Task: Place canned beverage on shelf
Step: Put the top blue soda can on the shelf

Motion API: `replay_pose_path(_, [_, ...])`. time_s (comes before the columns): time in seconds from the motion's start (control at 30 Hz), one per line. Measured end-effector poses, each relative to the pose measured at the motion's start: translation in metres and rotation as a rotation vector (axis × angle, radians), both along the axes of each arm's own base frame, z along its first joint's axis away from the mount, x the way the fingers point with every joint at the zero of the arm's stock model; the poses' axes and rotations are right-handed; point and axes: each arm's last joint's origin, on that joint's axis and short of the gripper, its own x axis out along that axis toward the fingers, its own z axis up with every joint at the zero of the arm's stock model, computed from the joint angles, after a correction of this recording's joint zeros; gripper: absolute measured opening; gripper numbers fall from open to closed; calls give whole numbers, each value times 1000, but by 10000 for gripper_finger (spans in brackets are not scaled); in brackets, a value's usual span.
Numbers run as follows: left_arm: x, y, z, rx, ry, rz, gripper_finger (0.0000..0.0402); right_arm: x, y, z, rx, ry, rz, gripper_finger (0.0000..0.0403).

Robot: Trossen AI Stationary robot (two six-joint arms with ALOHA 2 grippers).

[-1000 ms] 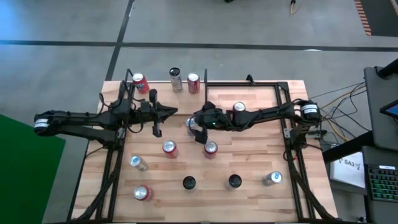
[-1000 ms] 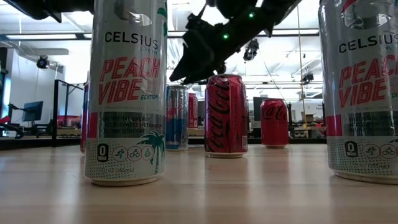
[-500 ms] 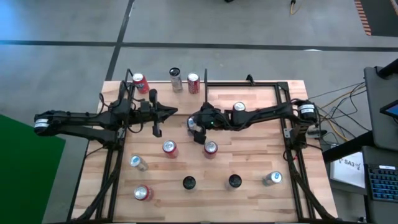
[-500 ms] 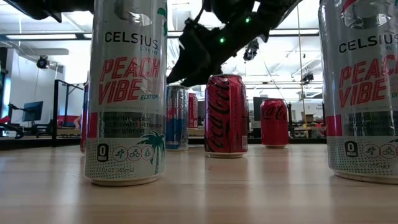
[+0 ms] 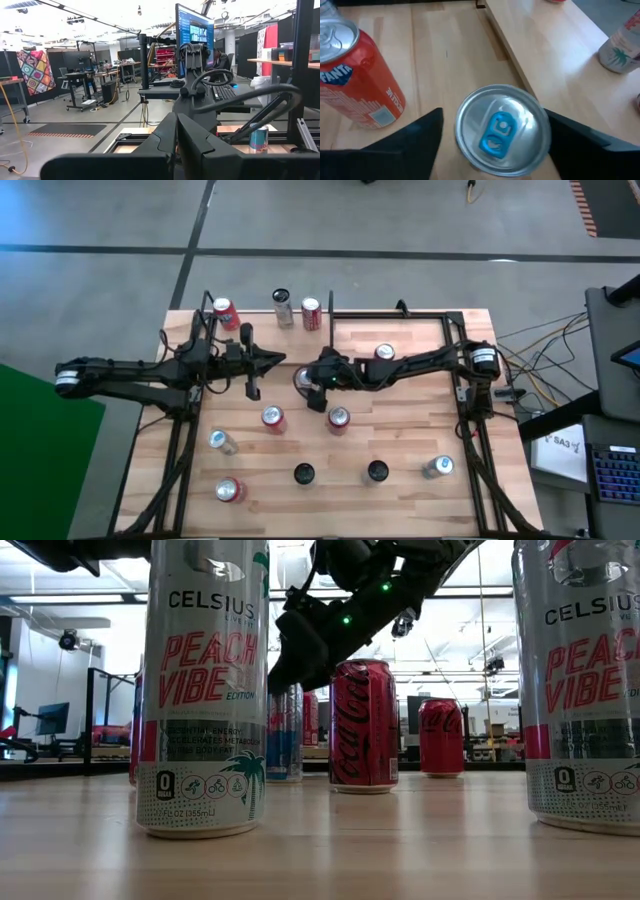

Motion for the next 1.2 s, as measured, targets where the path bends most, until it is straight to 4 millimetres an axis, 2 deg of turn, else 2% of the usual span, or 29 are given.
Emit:
replay_pose_path(0.1, [0,0,0,2,-1,0,0,0,-2,1,9,-5,-9,242])
replay_pose_path(0.17, [0,0,0,1,0,0,0,0,-3,0,12,-5,-6,224])
replay_pose_path(0.53, [0,0,0,1,1,0,0,-1,-4,2,18,-1,-14,224])
replay_pose_path(0.73, [1,0,-6,-38,50,-4,0,-11,-4,26,4,-37,-3,224])
replay_pose_path(0.87, [1,2,-17,-59,157,46,6,-16,-3,40,-7,-66,0,224])
replay_pose_path(1.03, [4,4,-30,-83,272,118,64,-24,-3,55,-25,-86,9,224])
replay_pose_path(1.2, [12,6,-43,-90,359,157,170,-30,-2,69,-49,-113,22,224])
